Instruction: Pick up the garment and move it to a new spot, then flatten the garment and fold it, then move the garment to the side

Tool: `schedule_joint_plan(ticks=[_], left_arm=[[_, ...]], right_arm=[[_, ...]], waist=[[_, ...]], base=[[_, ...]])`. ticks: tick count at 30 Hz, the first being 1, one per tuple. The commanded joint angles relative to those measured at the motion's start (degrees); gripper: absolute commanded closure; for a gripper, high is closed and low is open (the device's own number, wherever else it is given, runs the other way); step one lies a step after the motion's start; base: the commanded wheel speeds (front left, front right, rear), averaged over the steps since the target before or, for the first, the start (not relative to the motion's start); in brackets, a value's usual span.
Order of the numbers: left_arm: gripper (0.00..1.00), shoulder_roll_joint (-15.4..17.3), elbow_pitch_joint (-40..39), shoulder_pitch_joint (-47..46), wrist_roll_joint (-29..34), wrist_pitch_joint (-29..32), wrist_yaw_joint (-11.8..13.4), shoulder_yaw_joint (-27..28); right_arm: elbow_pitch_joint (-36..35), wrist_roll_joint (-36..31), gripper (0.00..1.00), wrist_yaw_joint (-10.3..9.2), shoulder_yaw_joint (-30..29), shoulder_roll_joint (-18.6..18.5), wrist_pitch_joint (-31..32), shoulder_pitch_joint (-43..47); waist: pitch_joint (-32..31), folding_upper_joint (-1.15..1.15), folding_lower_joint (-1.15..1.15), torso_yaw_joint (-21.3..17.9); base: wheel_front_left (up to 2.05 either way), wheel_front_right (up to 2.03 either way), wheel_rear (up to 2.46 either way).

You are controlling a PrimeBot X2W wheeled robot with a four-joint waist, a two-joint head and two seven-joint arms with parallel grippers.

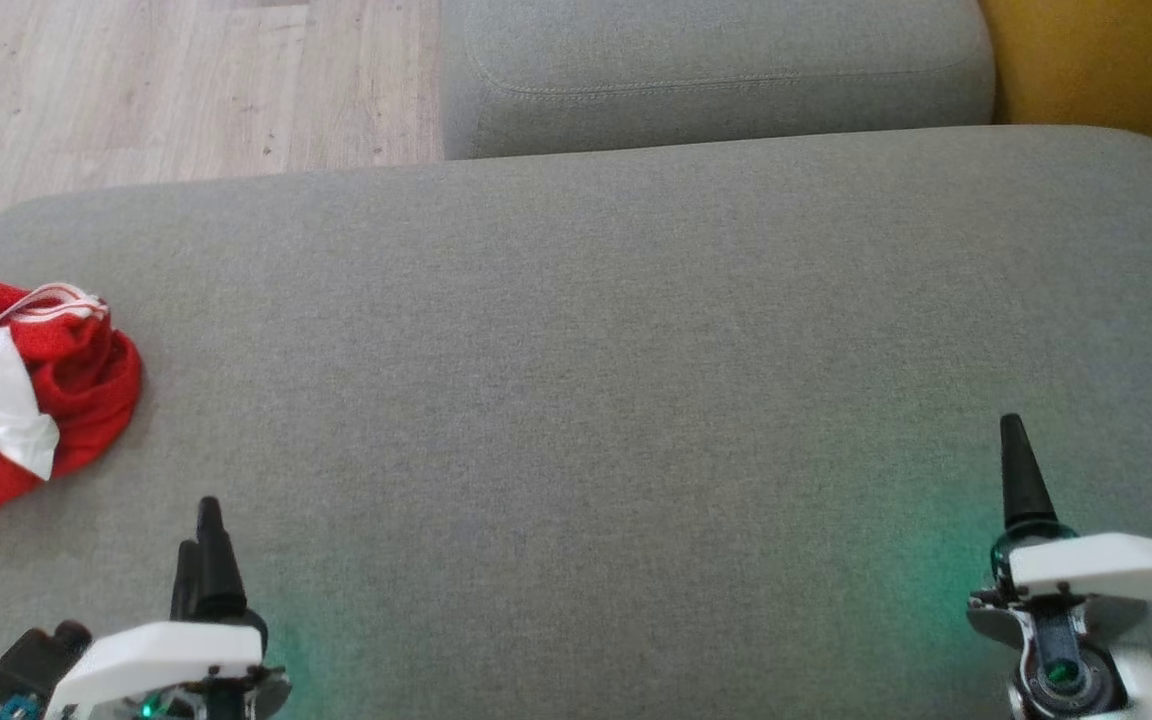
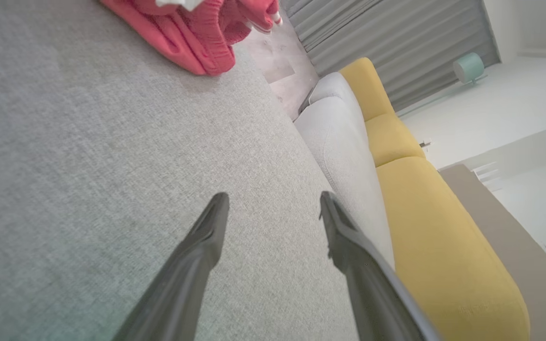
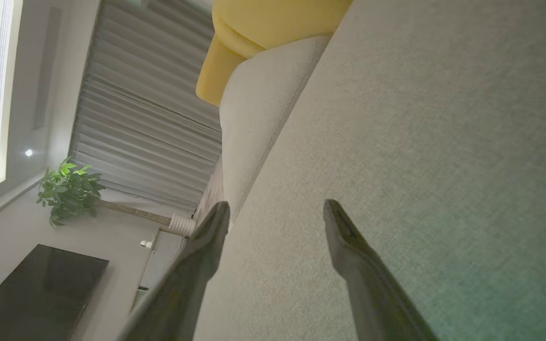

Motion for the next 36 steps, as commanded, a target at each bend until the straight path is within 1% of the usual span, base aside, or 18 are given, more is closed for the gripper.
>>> schedule_joint_plan(ticks=[1,23,36], left_arm=[[0.00,0.83,-1.67,-2.94,2.85,-0.79,0.37,0.41],[0.00,1.45,-0.51,-4.77,18.26,-4.36,0.92,-0.77],[0.00,1.58,0.55,-4.95,28.32,-6.73,1.84,-1.56]], right_arm=[[-1.52,-2.59,0.00,0.00,0.87,-1.15,-0.95,-3.83],[0.39,-17.42,0.00,-0.01,4.50,-1.57,-4.50,-6.59],[2.10,-27.39,0.00,-0.02,7.19,-1.62,-6.86,-7.12]], waist=[[0.03,0.00,0.00,-0.03],[0.39,0.00,0.00,-0.08],[0.38,0.00,0.00,-0.28]], base=[[0.00,0.00,0.00],[0.00,0.00,0.00],[0.00,0.00,0.00]])
